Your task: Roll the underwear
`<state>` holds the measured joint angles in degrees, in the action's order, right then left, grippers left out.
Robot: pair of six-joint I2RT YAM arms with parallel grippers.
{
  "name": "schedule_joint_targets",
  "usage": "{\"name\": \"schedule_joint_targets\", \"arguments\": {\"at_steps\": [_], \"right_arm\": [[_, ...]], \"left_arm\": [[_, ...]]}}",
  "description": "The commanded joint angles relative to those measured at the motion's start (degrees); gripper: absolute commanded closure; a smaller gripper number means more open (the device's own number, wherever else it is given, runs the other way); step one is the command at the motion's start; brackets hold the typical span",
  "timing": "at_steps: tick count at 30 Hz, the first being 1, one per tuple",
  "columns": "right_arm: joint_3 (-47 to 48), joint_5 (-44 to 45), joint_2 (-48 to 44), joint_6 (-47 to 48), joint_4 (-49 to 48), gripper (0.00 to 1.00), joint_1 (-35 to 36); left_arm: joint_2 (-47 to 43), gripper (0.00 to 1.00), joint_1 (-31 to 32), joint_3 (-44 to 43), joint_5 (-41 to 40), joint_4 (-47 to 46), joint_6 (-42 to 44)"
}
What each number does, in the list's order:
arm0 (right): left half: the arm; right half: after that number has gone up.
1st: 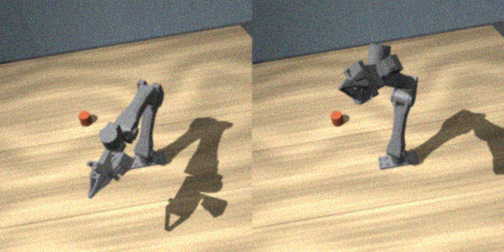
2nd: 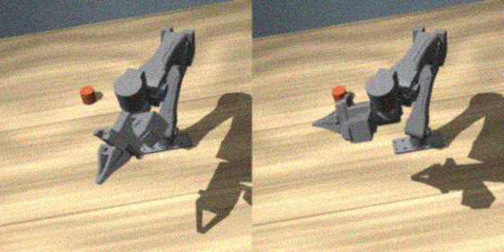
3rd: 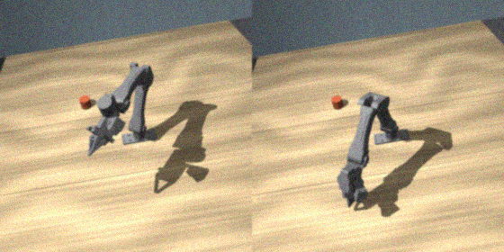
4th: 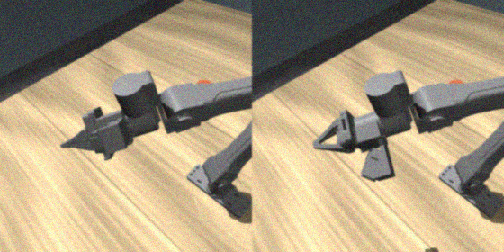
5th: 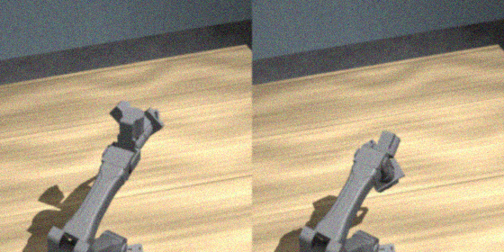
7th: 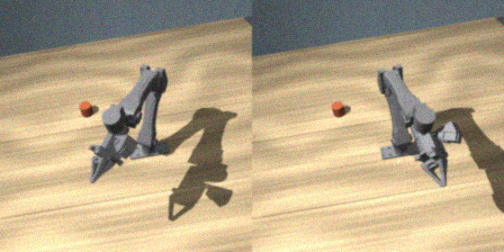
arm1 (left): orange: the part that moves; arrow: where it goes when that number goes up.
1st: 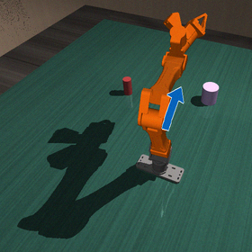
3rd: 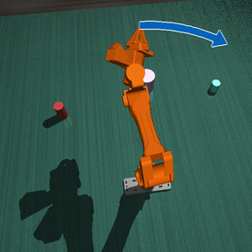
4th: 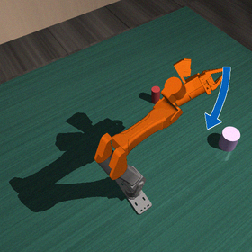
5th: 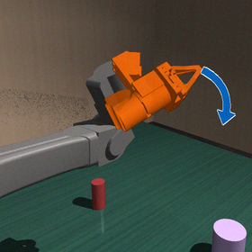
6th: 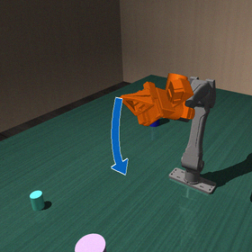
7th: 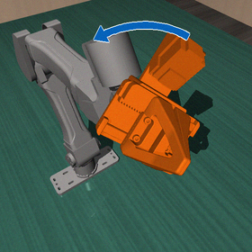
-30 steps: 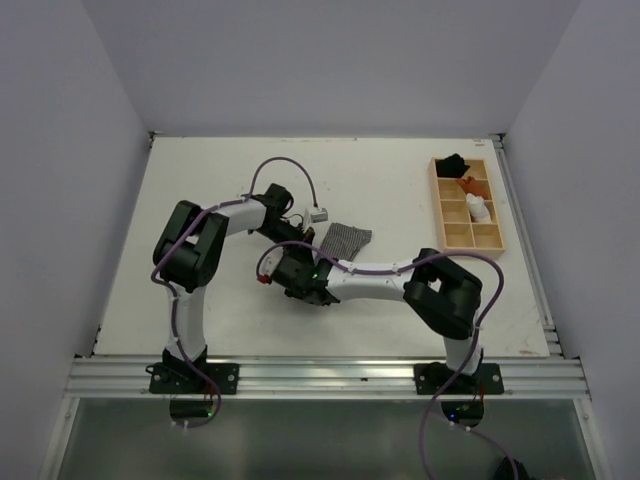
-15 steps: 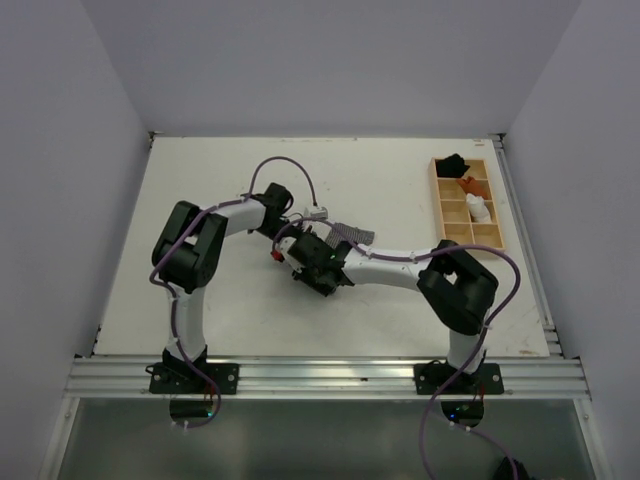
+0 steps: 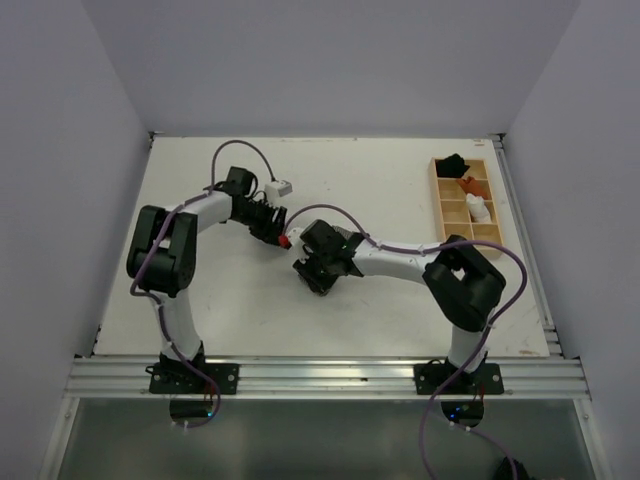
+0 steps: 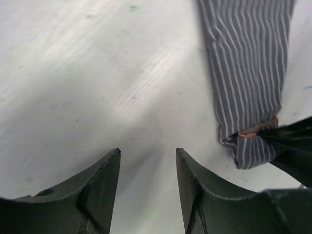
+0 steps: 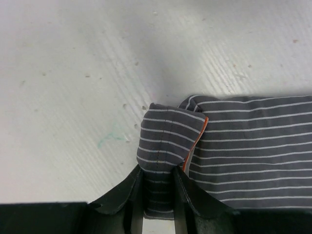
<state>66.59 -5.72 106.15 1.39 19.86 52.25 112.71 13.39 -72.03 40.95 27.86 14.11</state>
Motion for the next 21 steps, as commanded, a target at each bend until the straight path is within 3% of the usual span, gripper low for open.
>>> {"name": "schedule_joint_targets", "arguments": {"at_steps": [1, 8, 10, 11, 14, 21], "right_arm": [[-1.5, -11.2, 4.2, -2.7, 2.6, 0.91, -0.8], [-0.6, -23.4, 6.7, -4.0, 3.1, 0.90, -5.1], [0.5, -26.3, 8.0, -3.2, 5.2, 0.89, -5.7], [2.0, -27.1, 9.6, -2.6, 5.9, 0.89, -5.9], [4.6, -31.2, 12.7, -2.4, 7.5, 0.89, -7.6], [8.7, -39.5, 18.0, -1.8, 11.4, 0.88, -10.8]], "left_arm": [[-6.1, 0.47, -2.7, 2.5, -9.8, -6.4, -5.8], [-17.9, 0.49, -7.1, 9.3, -18.9, -17.9, -10.2], [-22.2, 0.48, -7.3, 12.1, -16.3, -23.3, -9.5], [-26.3, 0.47, -7.3, 15.0, -15.1, -30.3, -10.3], [-30.3, 0.43, -7.3, 18.6, -8.1, -37.0, -8.6], [-26.5, 0.47, -7.1, 16.8, 8.1, -23.7, 1.9]]}}
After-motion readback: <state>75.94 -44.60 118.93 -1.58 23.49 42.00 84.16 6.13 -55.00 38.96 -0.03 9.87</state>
